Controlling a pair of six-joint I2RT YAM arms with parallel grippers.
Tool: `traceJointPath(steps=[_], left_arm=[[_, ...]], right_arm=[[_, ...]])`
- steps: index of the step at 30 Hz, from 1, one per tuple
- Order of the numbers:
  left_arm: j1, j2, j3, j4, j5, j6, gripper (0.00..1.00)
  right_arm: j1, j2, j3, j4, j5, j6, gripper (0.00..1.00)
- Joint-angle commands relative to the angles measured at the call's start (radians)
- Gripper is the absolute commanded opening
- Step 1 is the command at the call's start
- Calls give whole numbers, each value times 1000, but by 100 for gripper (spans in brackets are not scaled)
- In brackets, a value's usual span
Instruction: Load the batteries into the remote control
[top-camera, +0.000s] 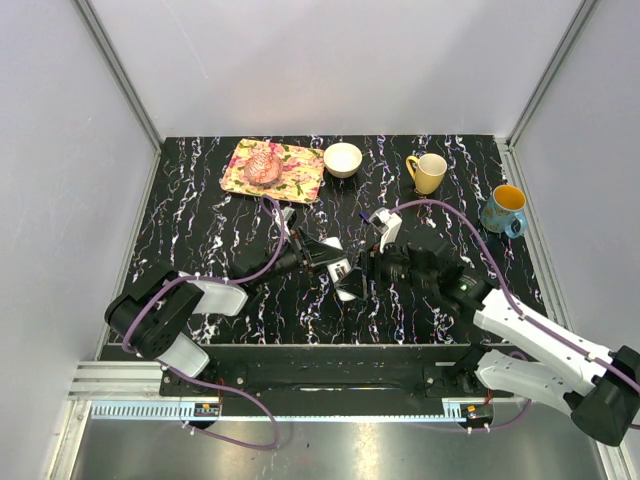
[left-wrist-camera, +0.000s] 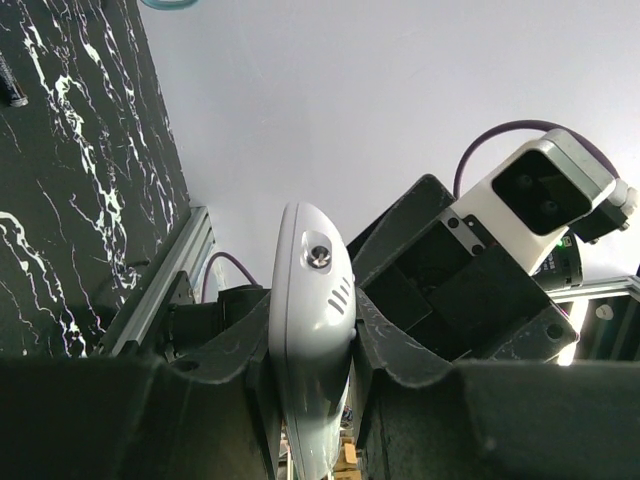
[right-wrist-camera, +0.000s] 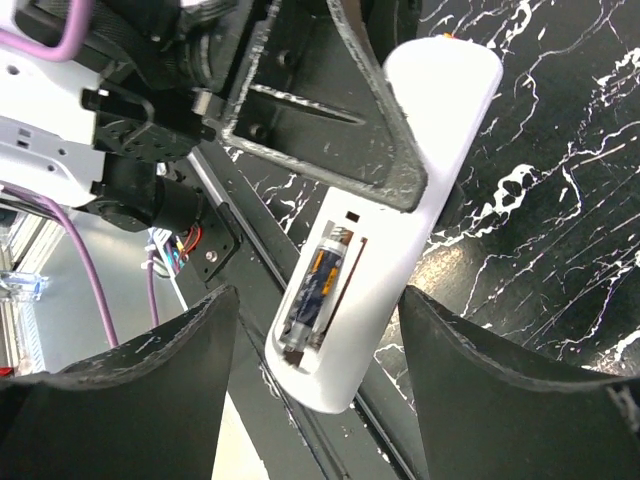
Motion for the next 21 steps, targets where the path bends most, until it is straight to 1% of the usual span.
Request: traceJointPath(steps=[1,6,11,21], left_arm=[[-2,-27,12,413,13,9,0],[-2,-38,9,413,14,12,0],[-1,-51,12,413,23,12,0],[-2,-74,11,413,22,12,0]], right_arm=[[-7,-67,68,4,-21,6,72],[-25,-100,76,-55,8,-19,72],[-64,-136,51,-82,-4,-25,71],[-82,-119,27,-103,-29,-43,69]])
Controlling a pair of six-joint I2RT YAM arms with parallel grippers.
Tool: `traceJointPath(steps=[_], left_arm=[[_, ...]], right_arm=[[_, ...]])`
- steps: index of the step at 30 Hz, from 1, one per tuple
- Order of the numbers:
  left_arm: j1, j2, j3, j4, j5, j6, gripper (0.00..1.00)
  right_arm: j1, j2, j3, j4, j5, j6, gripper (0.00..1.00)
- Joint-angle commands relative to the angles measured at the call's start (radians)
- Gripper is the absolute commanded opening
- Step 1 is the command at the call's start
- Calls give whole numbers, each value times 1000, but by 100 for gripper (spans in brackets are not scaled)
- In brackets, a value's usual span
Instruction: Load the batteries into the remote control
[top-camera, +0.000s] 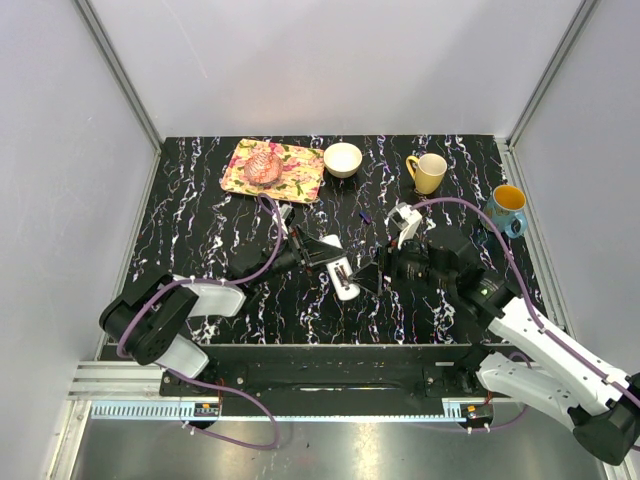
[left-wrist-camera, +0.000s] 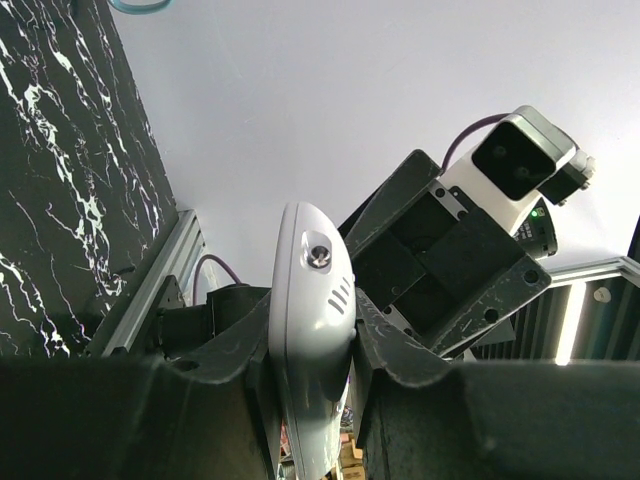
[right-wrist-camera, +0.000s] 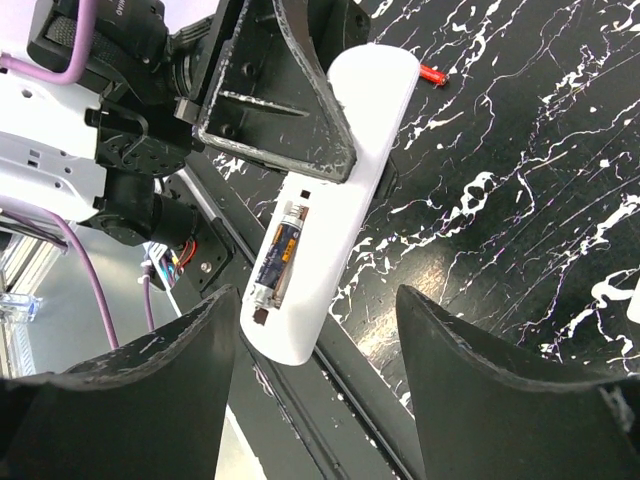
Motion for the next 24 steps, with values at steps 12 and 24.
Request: traceJointPath(steps=[12,24], left_arm=[[-1,-39,17,399,18,6,0],[-1,-30,10,399,16,7,0]], right_arm=[[-6,25,-10,-2,-31,-21,69],[-6,15,-1,23,-52,-9,69]])
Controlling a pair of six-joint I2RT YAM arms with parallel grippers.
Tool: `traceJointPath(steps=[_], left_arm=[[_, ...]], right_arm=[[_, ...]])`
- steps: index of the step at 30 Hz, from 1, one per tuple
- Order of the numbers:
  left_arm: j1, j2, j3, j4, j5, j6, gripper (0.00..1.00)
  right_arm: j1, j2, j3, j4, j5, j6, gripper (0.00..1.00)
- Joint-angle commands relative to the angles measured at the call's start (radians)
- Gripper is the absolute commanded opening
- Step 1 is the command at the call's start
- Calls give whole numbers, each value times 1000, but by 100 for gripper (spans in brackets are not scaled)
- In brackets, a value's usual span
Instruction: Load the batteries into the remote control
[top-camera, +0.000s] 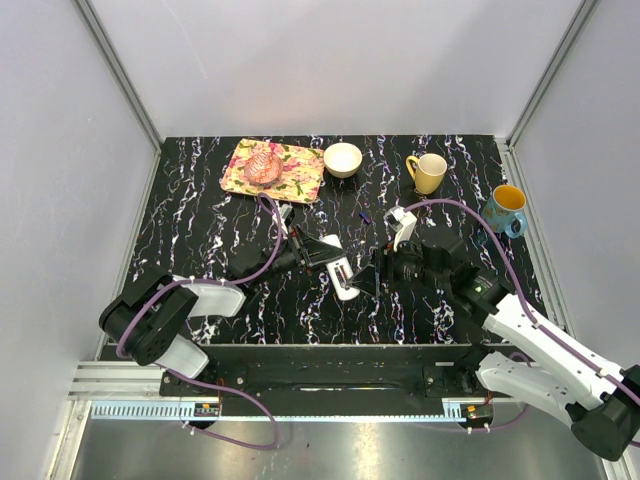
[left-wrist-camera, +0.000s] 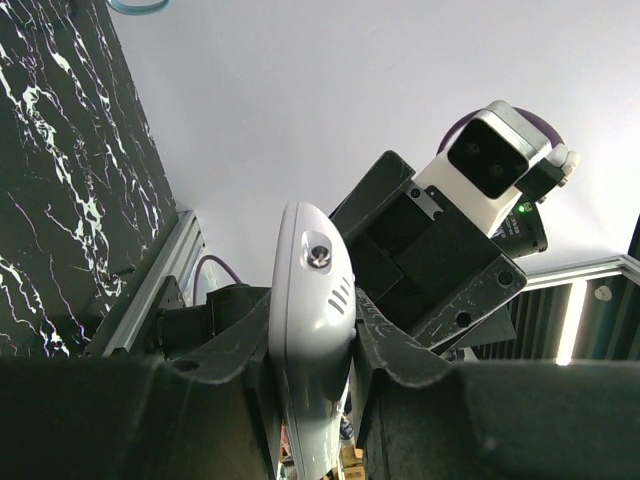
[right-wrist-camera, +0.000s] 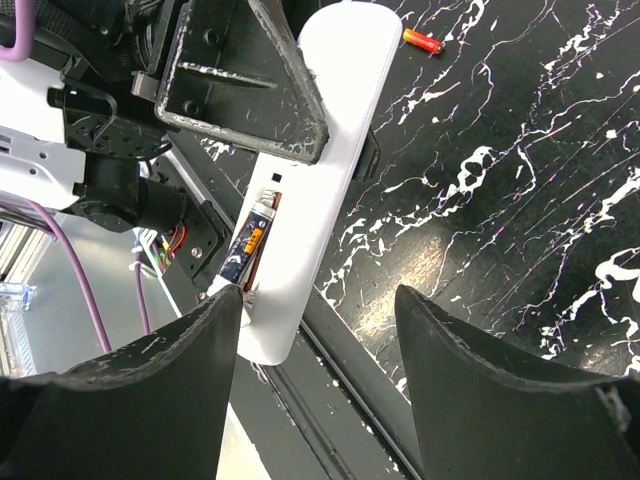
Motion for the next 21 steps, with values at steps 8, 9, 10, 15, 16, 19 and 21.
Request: traceJointPath(steps=[8,9,10,15,16,19,21], left_arm=[[-1,-27,22,400,19,0,0],[-1,-27,22,400,17,-3,0],[-1,-25,22,400,17,-3,0],[-2,-31,25,400,22,-5,0],[-2,-33,25,400,22,-5,0],[-2,-34,27,400,27,-5,0],[-2,-34,27,400,28,-5,0]], right_arm=[[-6,-10,8,48,-105,-14,70],[-6,-9,10,48,-110,-14,70],[-6,-4,12,48,-113,-15,70],[-6,25,16,51,-114,-18,70],[-6,28,18,51,-113,-18,70],[-6,47,24,52,-108,-17,69],[-4,48,24,60,-104,-17,69]])
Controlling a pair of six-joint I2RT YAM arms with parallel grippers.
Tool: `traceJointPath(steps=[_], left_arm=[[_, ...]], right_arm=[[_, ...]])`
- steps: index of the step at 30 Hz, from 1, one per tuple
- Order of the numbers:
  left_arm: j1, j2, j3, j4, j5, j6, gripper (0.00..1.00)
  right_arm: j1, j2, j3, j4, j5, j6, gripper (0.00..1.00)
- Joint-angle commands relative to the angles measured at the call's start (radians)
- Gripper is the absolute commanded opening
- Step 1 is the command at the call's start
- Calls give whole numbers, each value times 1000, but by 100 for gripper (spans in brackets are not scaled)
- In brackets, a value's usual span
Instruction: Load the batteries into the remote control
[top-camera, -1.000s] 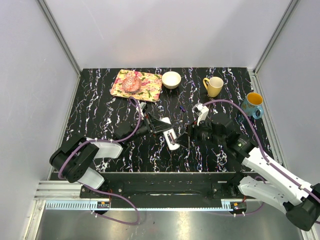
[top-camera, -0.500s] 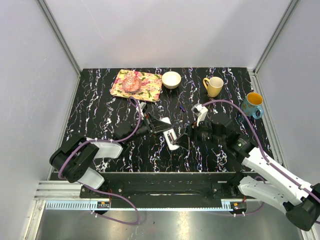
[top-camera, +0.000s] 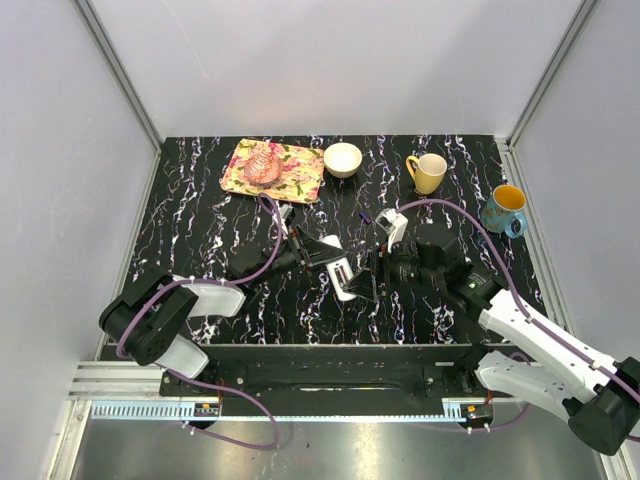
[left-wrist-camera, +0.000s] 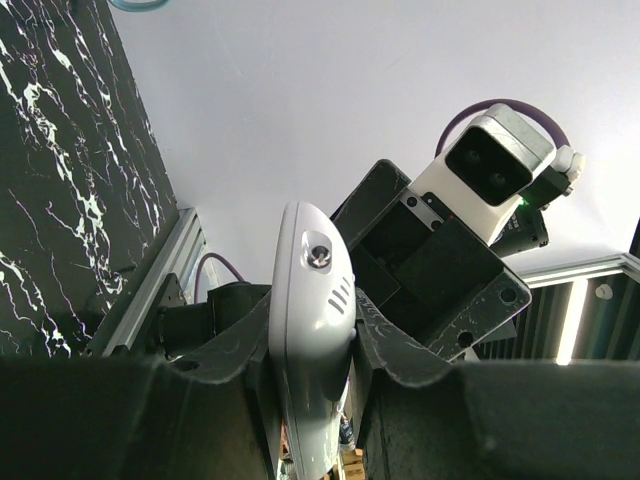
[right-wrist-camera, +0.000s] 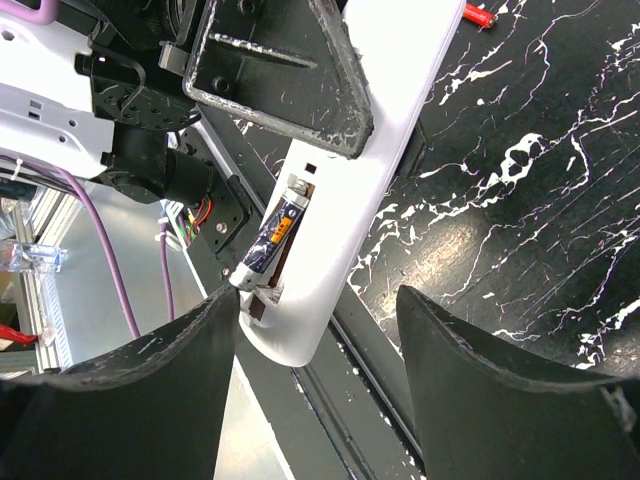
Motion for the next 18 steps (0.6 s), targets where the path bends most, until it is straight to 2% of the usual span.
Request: traceJointPath(steps=[1,18], left_arm=[[-2,-34,28,401,22,-5,0],[-7,-45,34,401,47,7,0]], right_arm=[[-5,15,25,42,0,-15,69],[-5,63,35,57,0,10,67]])
